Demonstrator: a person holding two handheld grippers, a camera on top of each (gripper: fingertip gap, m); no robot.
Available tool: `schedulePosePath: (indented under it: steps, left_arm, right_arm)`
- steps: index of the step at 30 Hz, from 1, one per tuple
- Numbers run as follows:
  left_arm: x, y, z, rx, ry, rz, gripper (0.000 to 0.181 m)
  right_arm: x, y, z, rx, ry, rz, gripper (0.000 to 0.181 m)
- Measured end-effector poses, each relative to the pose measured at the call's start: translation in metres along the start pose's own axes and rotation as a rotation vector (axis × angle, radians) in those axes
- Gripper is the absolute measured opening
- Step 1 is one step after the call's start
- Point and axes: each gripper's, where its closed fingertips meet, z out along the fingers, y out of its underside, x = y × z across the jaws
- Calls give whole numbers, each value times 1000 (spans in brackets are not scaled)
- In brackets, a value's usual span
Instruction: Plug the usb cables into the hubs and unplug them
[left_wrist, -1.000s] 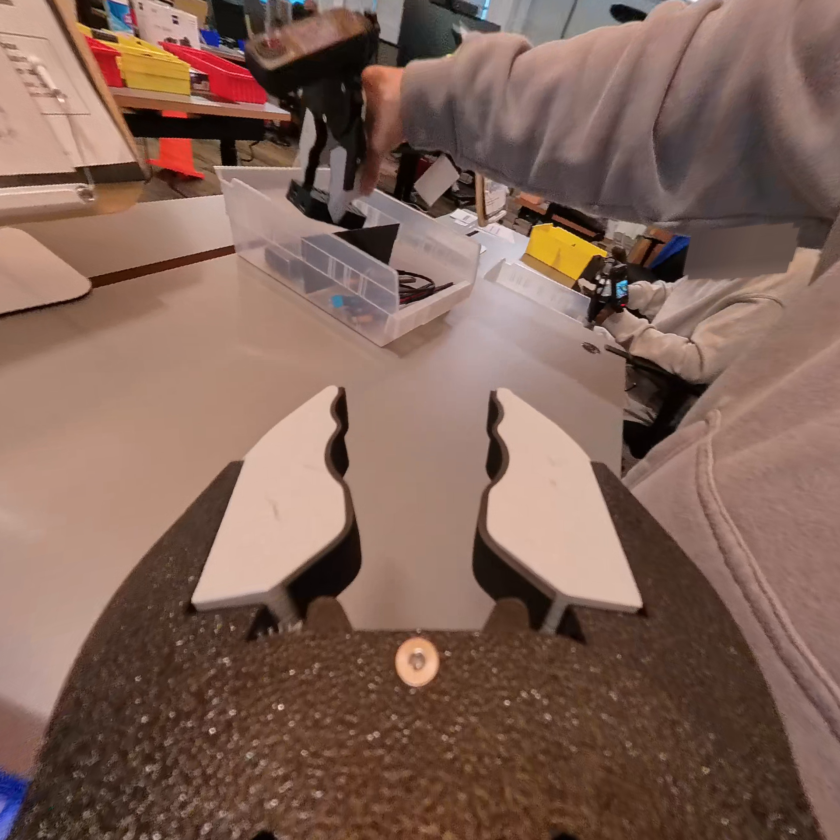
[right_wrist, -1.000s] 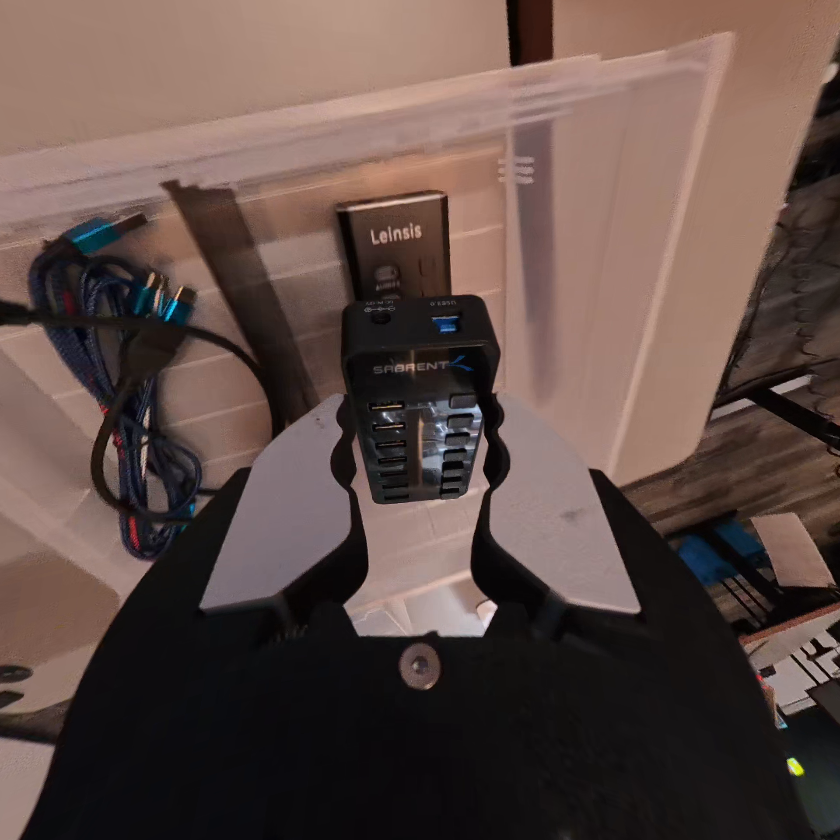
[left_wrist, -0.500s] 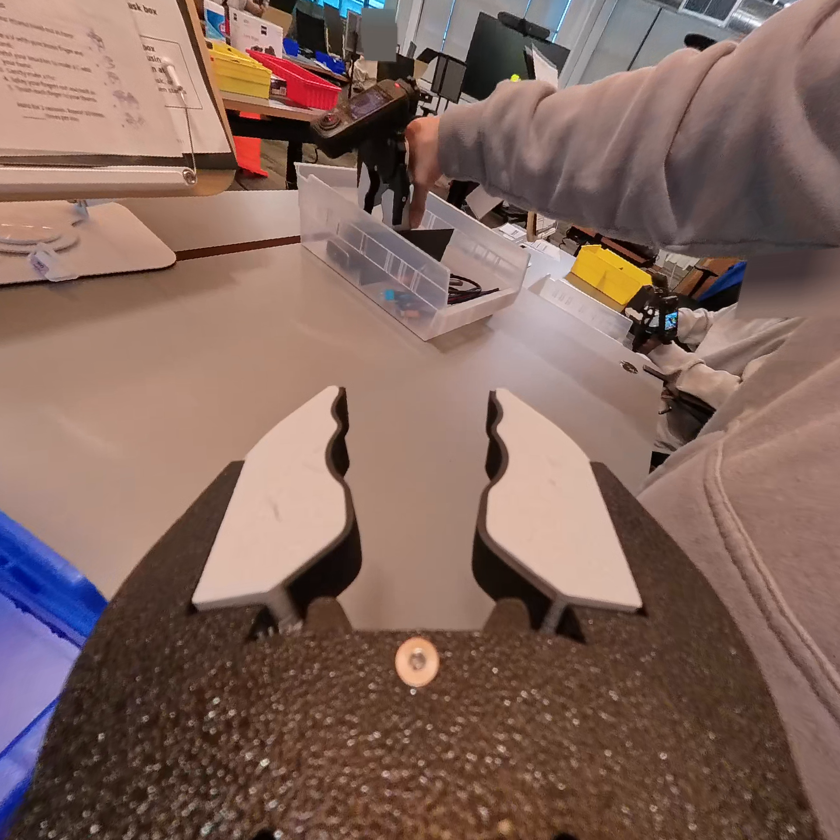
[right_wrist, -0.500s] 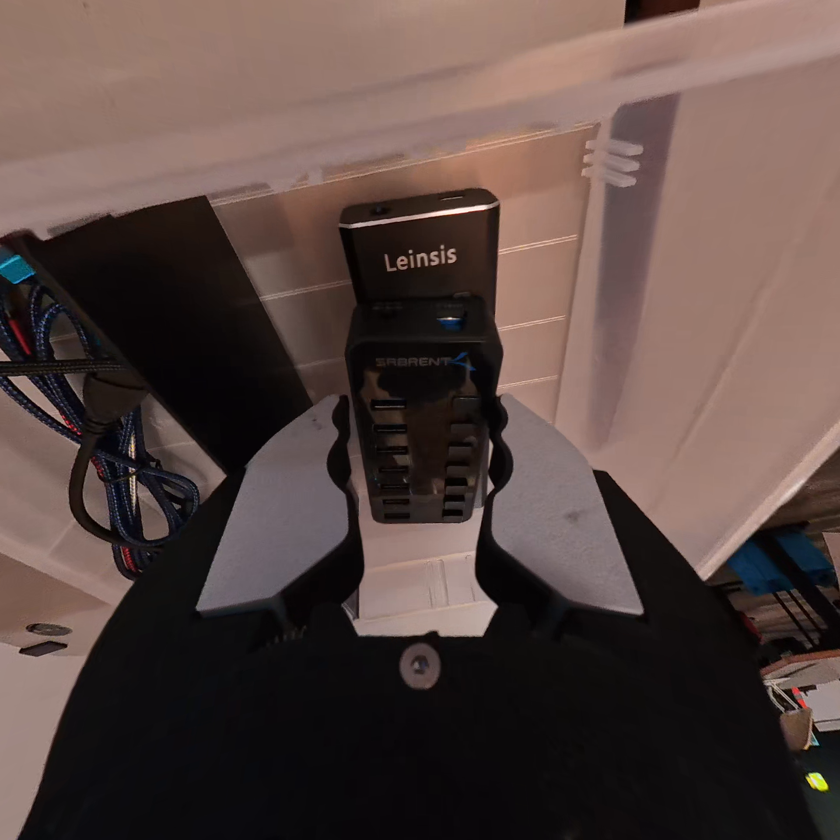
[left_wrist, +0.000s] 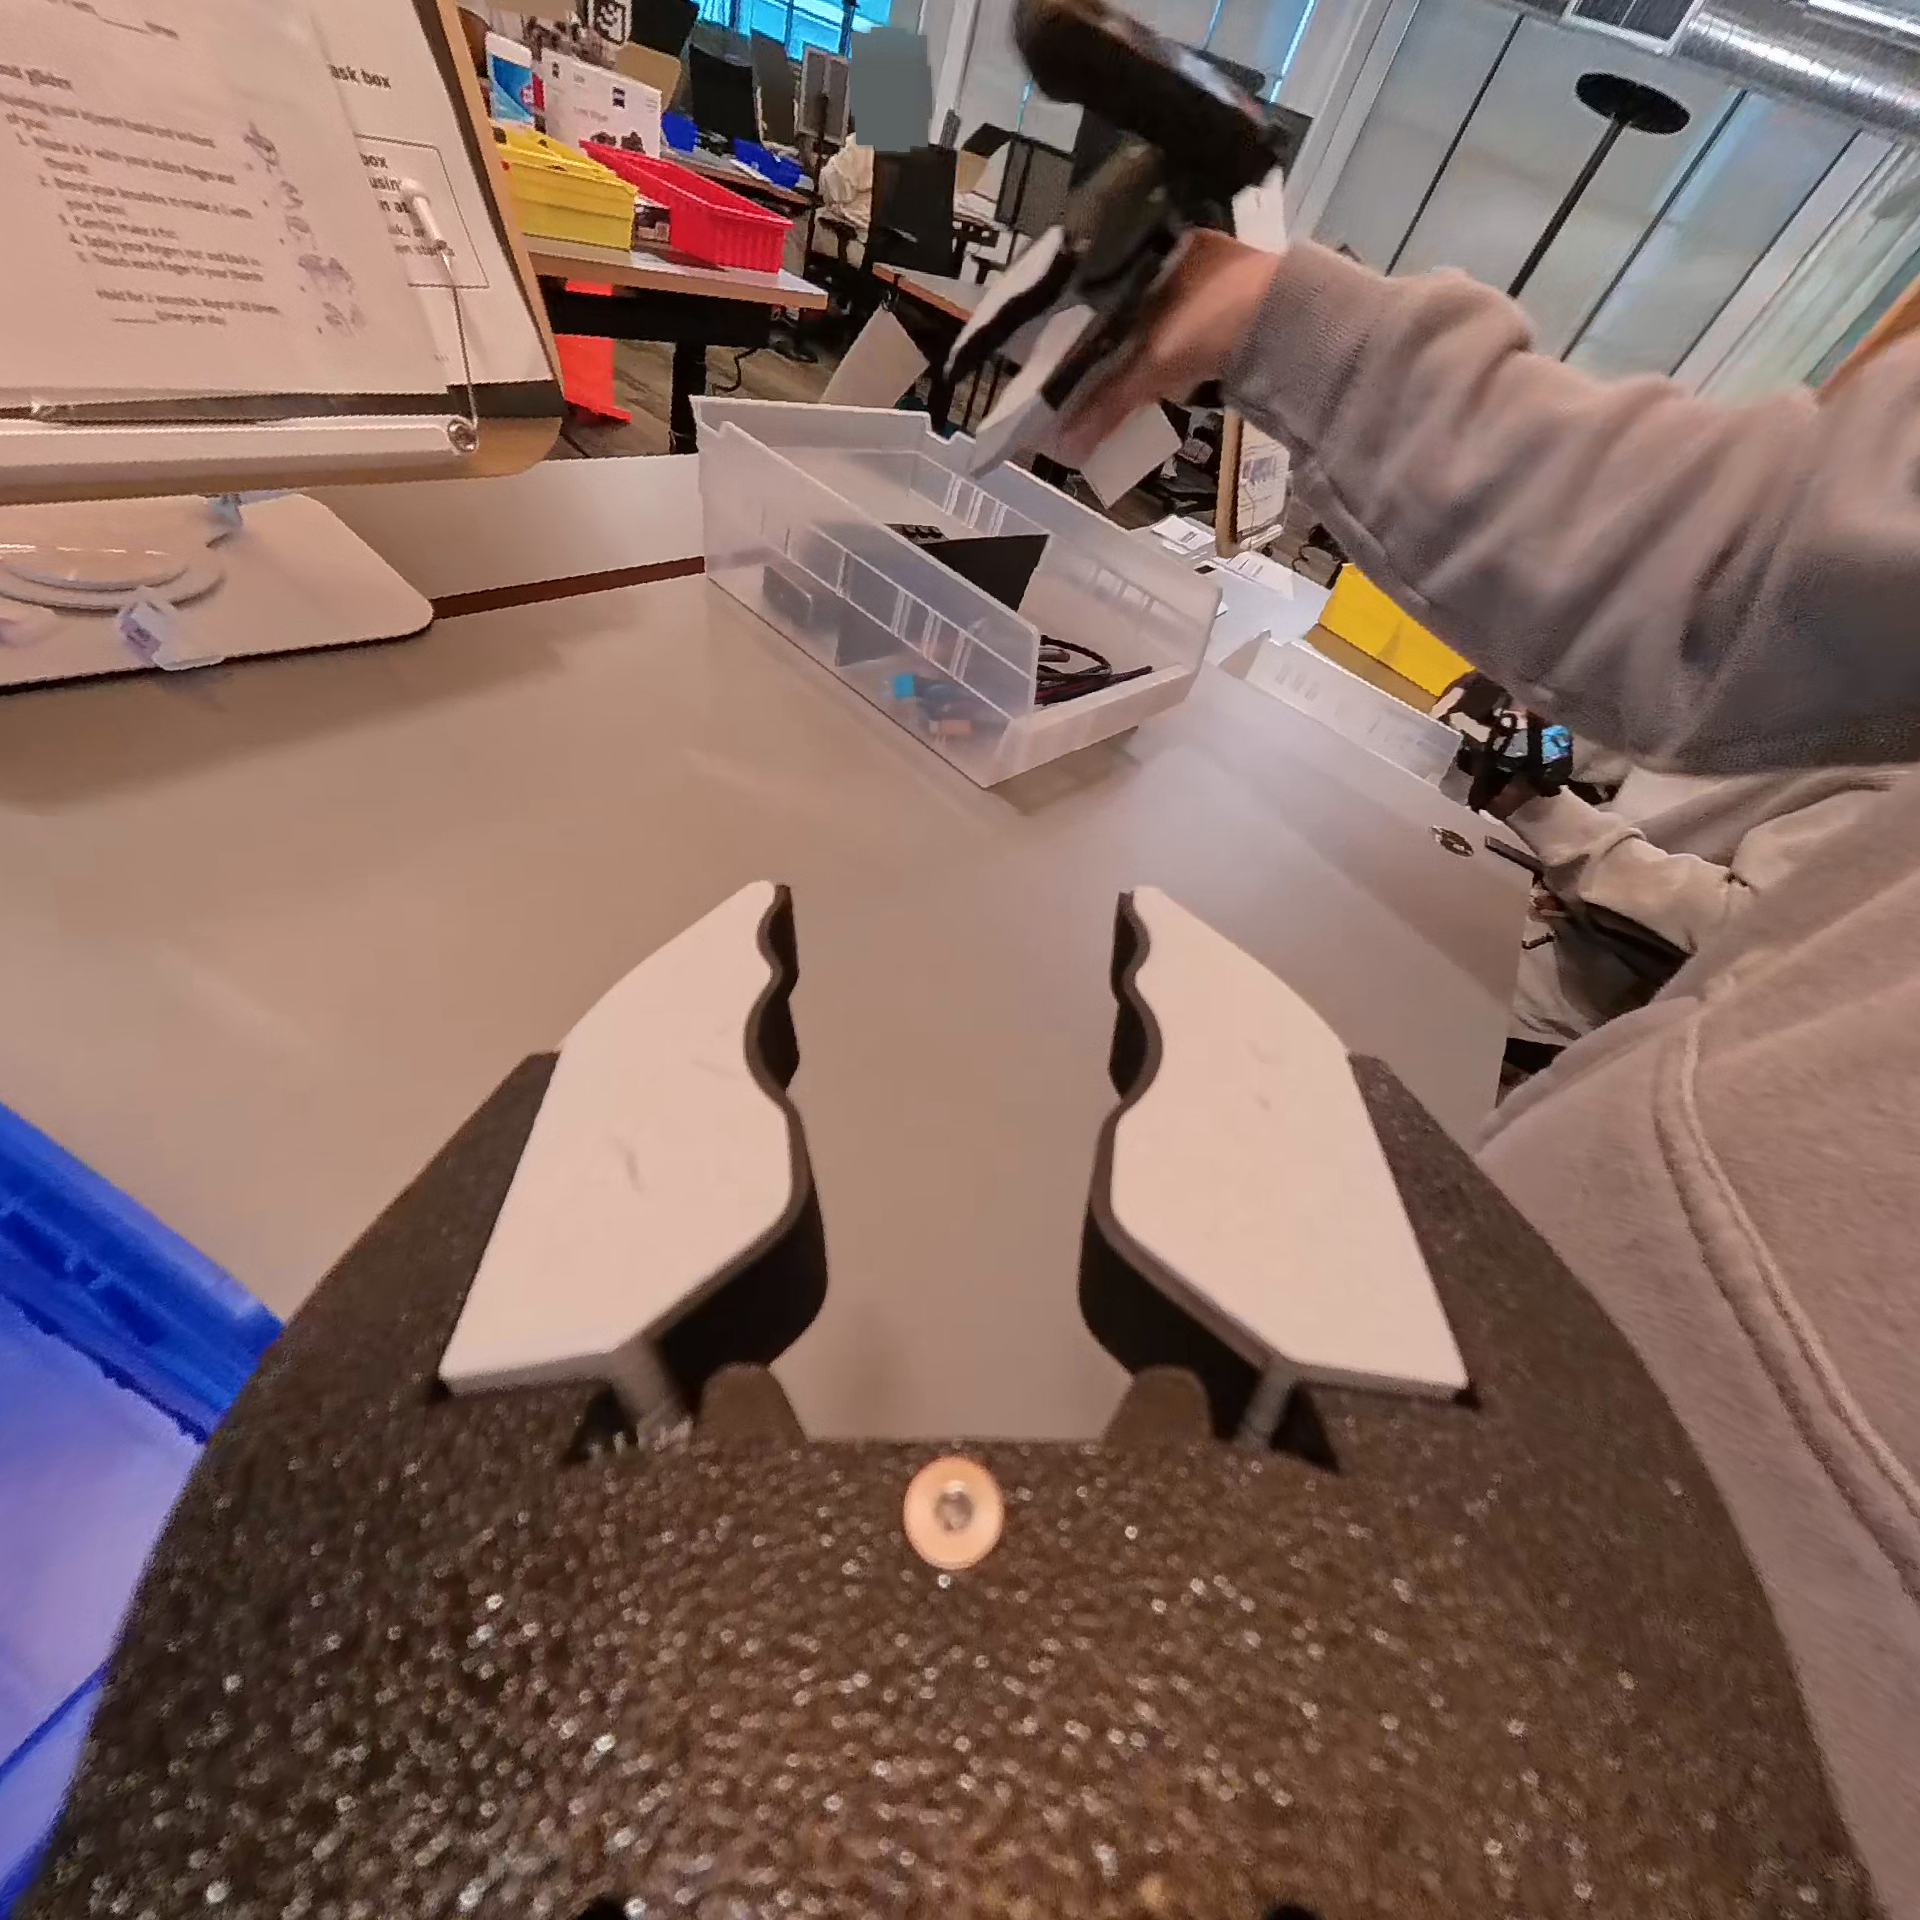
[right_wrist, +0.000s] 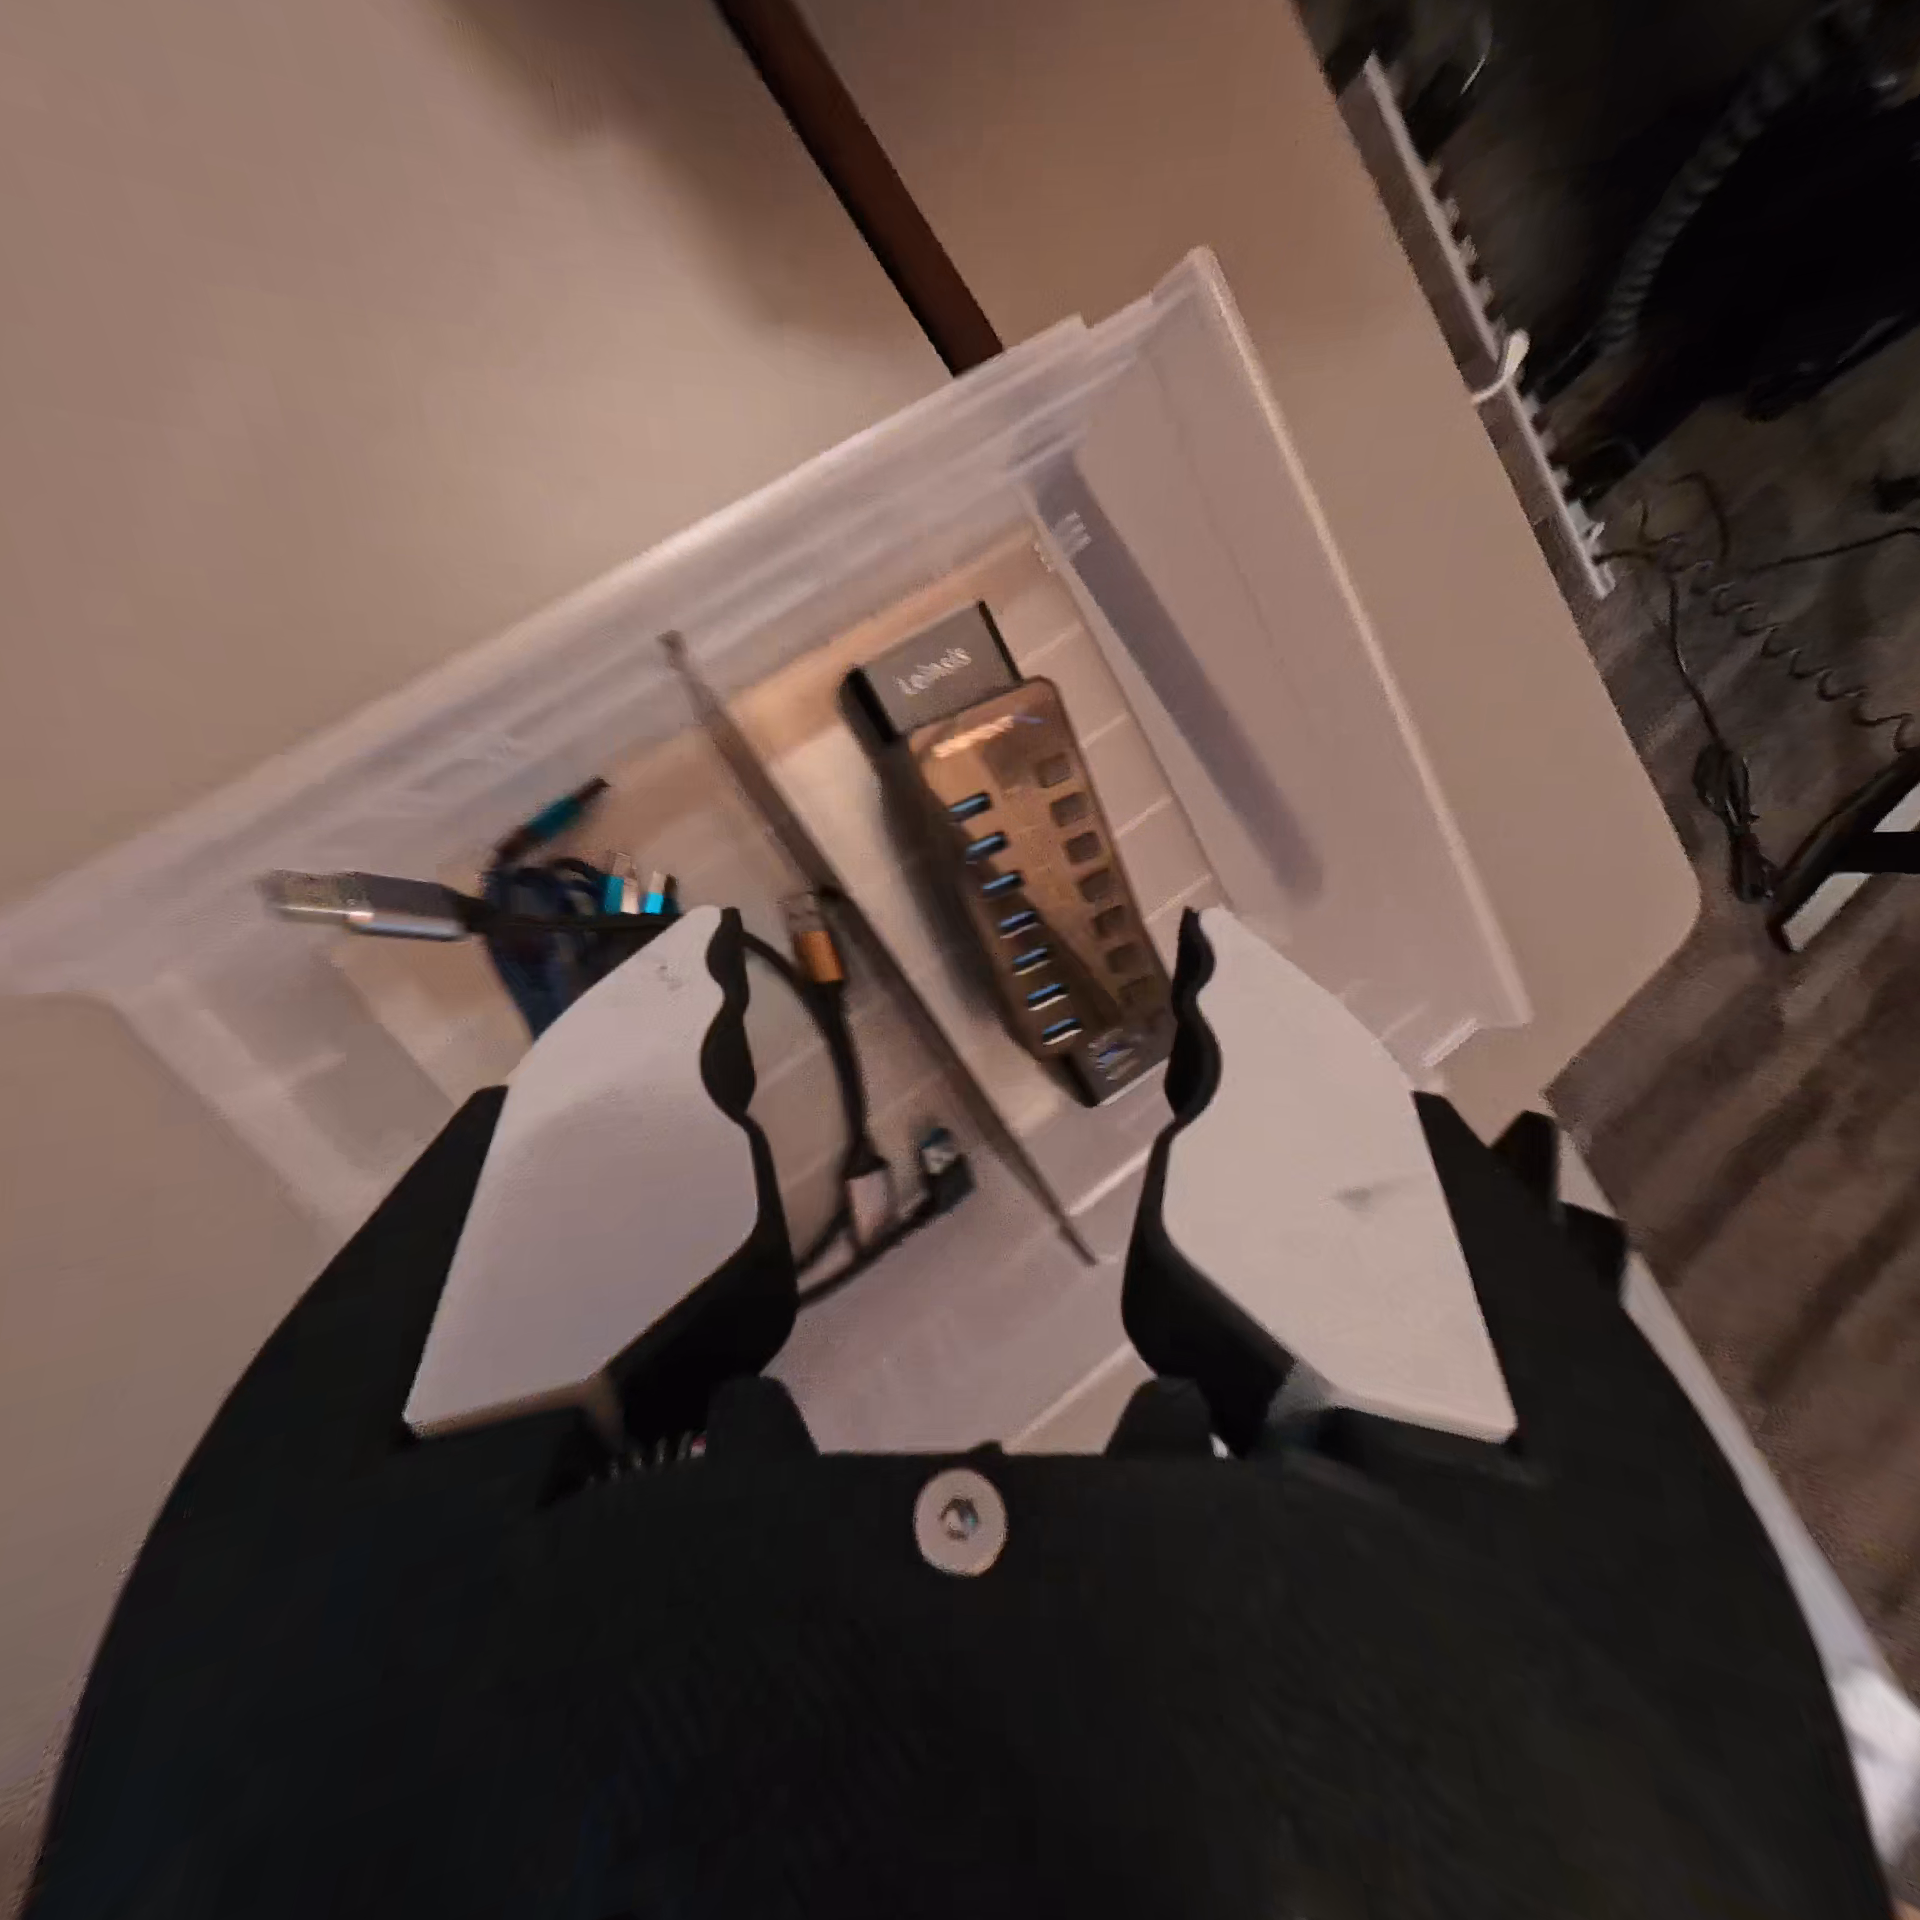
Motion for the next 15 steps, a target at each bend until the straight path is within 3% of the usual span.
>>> schedulePosePath:
  steps: [1,9,12,15]
  left_arm:
    - [0,0,0,-1,-2,-2,58]
    - [-16,-8,19,-4,-130,7,70]
    - [-23,-10,44,-46,-194,13,74]
    - [-15,-14,84,-70,-181,-30,78]
  right_arm:
    - [-10,1,-7,48,1,35,81]
    - [-93,32,-49,352,-49,461,85]
    - [-124,41,-68,476,-110,619,89]
    - [-133,57,-81,534,-60,695,95]
